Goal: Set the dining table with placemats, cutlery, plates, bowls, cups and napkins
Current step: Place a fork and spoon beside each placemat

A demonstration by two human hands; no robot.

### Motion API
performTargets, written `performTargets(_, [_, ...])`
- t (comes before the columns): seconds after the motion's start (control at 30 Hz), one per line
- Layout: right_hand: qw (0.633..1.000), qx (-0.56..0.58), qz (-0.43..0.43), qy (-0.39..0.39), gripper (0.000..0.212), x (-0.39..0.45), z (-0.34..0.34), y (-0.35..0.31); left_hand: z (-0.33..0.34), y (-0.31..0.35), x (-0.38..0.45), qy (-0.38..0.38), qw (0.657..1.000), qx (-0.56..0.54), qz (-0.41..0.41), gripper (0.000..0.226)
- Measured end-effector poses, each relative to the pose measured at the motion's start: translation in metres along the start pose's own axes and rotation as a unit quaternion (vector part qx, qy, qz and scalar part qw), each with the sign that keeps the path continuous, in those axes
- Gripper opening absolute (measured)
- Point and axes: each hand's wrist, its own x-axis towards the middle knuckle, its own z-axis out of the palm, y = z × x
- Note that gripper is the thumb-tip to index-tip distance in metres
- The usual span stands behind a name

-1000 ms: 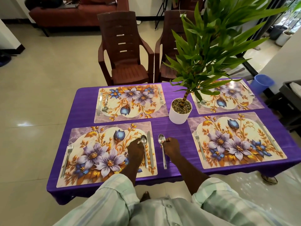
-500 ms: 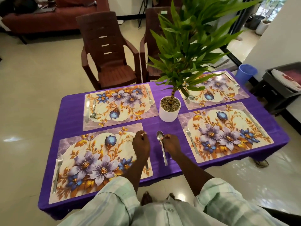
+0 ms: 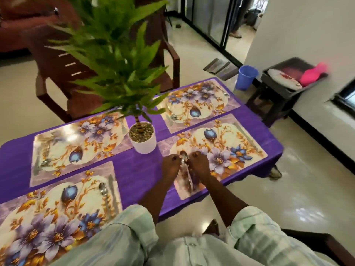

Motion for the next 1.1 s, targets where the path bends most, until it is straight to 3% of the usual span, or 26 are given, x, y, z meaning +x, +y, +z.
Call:
performTargets(0.03, [0.996, -0.051, -0.061, 0.044, 0.036, 0.006, -0.019, 0.009, 0.019, 0.008, 0.001, 0.005, 1.000, 0.007, 0.000, 0.029])
performTargets(0.13, [1.000, -0.004, -0.013, 0.005, 0.020, 0.022, -0.072, 0.008, 0.073, 0.025, 0.007, 0.000, 1.000, 0.010, -0.009, 0.023])
performTargets(0.2, [0.999, -0.043, 0.003, -0.013, 0.023, 0.026, -0.108, -0.002, 0.107, 0.040, 0.010, 0.001, 1.000, 0.015, -0.009, 0.023])
performTargets(0.23, [0.996, -0.075, -0.045, -0.002, 0.026, 0.026, -0.119, -0.001, 0.119, 0.047, 0.009, -0.001, 1.000, 0.017, -0.011, 0.027])
performTargets(0.27, [0.997, -0.049, -0.065, 0.010, 0.027, 0.032, -0.134, 0.001, 0.132, 0.054, 0.010, -0.003, 1.000, 0.019, -0.012, 0.030])
performTargets(0.3, [1.000, 0.008, -0.017, -0.023, 0.026, 0.039, -0.146, 0.000, 0.142, 0.061, 0.011, -0.007, 1.000, 0.026, -0.014, 0.029])
performTargets(0.33, [0.999, 0.032, -0.011, 0.008, 0.023, 0.037, -0.155, -0.009, 0.150, 0.068, 0.012, -0.016, 0.999, 0.037, -0.020, 0.025])
performTargets(0.37, [0.995, -0.022, -0.010, 0.098, 0.021, 0.040, -0.163, -0.006, 0.157, 0.074, 0.016, -0.034, 0.998, 0.033, -0.039, 0.022])
performTargets(0.4, [0.994, -0.019, 0.030, 0.102, 0.022, 0.040, -0.172, -0.007, 0.162, 0.077, 0.020, -0.049, 0.997, 0.027, -0.054, 0.021])
performTargets(0.5, [0.990, -0.035, 0.039, 0.131, 0.030, 0.054, -0.199, -0.004, 0.186, 0.088, 0.037, -0.036, 0.996, 0.014, -0.074, 0.022])
performTargets(0.67, [0.984, -0.046, 0.056, 0.161, 0.033, 0.087, -0.230, -0.012, 0.228, 0.094, 0.072, -0.038, 0.996, 0.042, -0.071, 0.018])
performTargets(0.77, [0.983, -0.056, 0.068, 0.162, 0.030, 0.114, -0.248, -0.012, 0.249, 0.101, 0.093, -0.021, 0.997, 0.069, -0.031, 0.029])
performTargets(0.97, [0.975, -0.100, 0.069, 0.187, 0.027, 0.156, -0.270, 0.006, 0.269, 0.106, 0.105, 0.007, 0.995, 0.091, -0.030, 0.020])
performTargets(1.1, [0.979, -0.106, 0.070, 0.161, 0.024, 0.173, -0.273, 0.005, 0.273, 0.109, 0.107, 0.017, 0.992, 0.117, -0.050, 0.019])
